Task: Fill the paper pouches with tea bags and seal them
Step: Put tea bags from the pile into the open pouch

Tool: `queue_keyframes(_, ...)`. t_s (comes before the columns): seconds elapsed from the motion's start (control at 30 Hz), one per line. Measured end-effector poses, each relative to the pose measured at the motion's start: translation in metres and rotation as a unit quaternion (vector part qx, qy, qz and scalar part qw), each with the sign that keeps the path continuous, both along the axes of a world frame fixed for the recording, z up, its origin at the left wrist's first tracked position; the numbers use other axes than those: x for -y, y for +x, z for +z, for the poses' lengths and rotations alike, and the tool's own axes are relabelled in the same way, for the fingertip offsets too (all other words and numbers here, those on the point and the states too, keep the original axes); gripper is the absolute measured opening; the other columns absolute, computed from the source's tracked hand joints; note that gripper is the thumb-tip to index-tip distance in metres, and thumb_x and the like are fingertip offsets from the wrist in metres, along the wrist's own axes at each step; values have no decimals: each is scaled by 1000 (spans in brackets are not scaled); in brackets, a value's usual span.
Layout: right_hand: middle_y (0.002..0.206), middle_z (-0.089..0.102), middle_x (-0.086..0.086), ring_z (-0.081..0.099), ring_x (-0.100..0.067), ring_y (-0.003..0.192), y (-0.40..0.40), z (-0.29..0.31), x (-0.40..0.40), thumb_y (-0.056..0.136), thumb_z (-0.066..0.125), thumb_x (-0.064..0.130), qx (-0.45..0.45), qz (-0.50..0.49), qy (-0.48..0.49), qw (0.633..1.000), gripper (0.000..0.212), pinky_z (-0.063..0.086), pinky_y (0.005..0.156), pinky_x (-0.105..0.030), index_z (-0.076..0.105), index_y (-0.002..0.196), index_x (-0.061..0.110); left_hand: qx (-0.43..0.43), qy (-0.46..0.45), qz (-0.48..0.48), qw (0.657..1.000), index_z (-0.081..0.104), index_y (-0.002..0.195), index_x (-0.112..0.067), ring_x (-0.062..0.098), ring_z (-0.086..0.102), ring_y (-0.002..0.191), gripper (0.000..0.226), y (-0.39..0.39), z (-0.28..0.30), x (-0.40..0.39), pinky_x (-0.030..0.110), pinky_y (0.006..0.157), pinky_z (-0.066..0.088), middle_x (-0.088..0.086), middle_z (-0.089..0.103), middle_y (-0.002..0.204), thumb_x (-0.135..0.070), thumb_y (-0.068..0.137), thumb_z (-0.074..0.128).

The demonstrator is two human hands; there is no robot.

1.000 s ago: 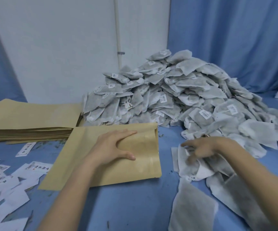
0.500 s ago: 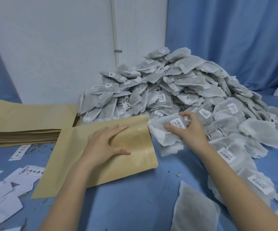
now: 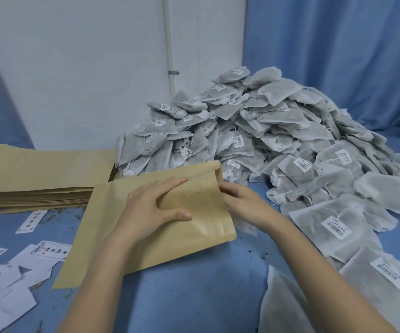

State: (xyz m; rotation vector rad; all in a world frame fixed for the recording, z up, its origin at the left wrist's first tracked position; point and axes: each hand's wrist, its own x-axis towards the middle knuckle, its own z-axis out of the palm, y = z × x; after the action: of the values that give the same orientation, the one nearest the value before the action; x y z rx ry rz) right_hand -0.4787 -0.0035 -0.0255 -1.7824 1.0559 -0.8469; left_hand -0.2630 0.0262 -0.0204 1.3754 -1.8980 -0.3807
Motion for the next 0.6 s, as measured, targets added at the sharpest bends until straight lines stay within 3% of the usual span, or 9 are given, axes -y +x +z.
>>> queue_keyframes(0.07,113,66,16,59,-1,107,-9,-4,-2,90,53,14,6,10,-7,1000,29,44,94,-18,67,110,30,-12,-9,3,1000,51,114,-59,-8,42,117,67,4,0,0,27,108,28,-29,53,123,-43,57,83)
queue_keyframes(0.13,121,60,13,53,-4,113,-20,-11,-1,83,61,12,-16,-76,-64,995,41,41,99,-24,62,116,35,-28,-11,6,1000,51,112,-61,-15,41,113,67,7,0,0,25,107,29,-34,52,120,-46,55,82)
queue_keyframes(0.23,131,44,3,41,-13,122,-39,-21,4,76,71,35,-188,-178,-71,963,62,35,104,-31,44,131,40,-38,-2,9,999,51,111,-64,-19,41,111,68,9,0,0,23,105,30,-36,53,117,-54,48,77)
queue_keyframes(0.3,133,37,-2,38,-20,126,-48,-30,6,66,71,60,-336,-176,7,925,81,34,102,-33,36,136,41,-30,5,17,999,53,114,-60,-9,43,117,70,10,-2,1,28,109,30,-29,55,122,-49,51,81)
queue_keyframes(0.37,130,41,-2,42,-21,124,-48,-39,8,60,71,68,-401,-146,42,903,88,38,99,-33,39,135,36,-18,14,24,999,54,117,-55,-1,43,123,71,10,-4,2,33,112,28,-24,55,126,-43,55,84)
queue_keyframes(0.5,115,60,6,55,-8,99,-49,-43,11,62,83,40,-245,-173,4,954,60,38,79,-17,62,116,24,9,31,34,999,54,122,-49,3,41,127,72,10,-8,3,38,113,25,-18,53,132,-40,57,85)
queue_keyframes(0.6,89,62,1,59,-7,62,-53,-36,11,66,83,22,-55,-256,-41,964,36,41,62,-13,65,97,21,27,39,35,998,53,122,-49,4,41,128,73,11,-10,3,40,113,24,-18,52,133,-43,57,84)
